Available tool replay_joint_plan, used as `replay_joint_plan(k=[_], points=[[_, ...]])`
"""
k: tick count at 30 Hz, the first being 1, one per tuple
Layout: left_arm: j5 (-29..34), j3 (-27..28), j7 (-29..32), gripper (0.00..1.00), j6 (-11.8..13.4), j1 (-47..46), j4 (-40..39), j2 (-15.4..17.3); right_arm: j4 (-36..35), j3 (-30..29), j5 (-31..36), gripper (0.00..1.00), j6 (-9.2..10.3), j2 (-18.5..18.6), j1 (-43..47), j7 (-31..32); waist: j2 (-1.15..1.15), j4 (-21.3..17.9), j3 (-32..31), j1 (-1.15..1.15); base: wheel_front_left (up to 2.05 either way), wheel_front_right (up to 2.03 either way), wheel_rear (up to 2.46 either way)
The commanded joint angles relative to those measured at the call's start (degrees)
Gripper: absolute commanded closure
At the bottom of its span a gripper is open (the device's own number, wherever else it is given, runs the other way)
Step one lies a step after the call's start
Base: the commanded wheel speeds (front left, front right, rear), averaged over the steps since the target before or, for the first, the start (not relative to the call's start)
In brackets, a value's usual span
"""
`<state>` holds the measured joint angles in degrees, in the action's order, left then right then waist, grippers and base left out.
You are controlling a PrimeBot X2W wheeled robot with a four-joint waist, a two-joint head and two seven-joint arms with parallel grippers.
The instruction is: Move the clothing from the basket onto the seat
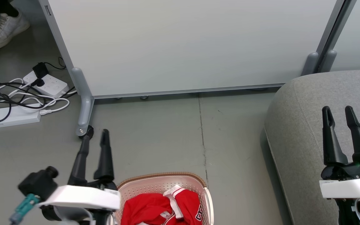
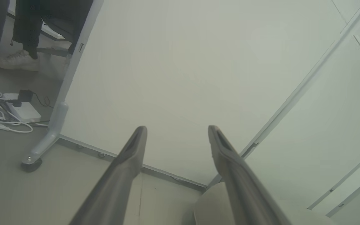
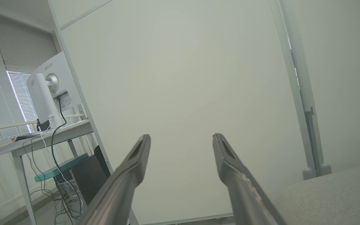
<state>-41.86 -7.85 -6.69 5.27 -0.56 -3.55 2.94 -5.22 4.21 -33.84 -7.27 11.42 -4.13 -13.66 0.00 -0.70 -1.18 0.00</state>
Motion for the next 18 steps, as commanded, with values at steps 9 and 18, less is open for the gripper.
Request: replay_joint_plan(k=[9,18], points=[[13.50,-7.31,-1.81,0.00,6.95,-0.44,1.58,0.29,0.93,-1.64,9.34,0.00,-0.26,-1.42,-0.25,-0.61,0.00,-0.04,-0.48,0.00,0.00,0.00,0.00],[19.00,-9.35,-3.16,0.00,10.57,-0.28,5.41,0.33,4.57,-2.93,15.35,0.00,-0.27,-3.46,0.55,-0.73,0.00,-0.05,-0.76,0.00,0.00,0.00,0.00]])
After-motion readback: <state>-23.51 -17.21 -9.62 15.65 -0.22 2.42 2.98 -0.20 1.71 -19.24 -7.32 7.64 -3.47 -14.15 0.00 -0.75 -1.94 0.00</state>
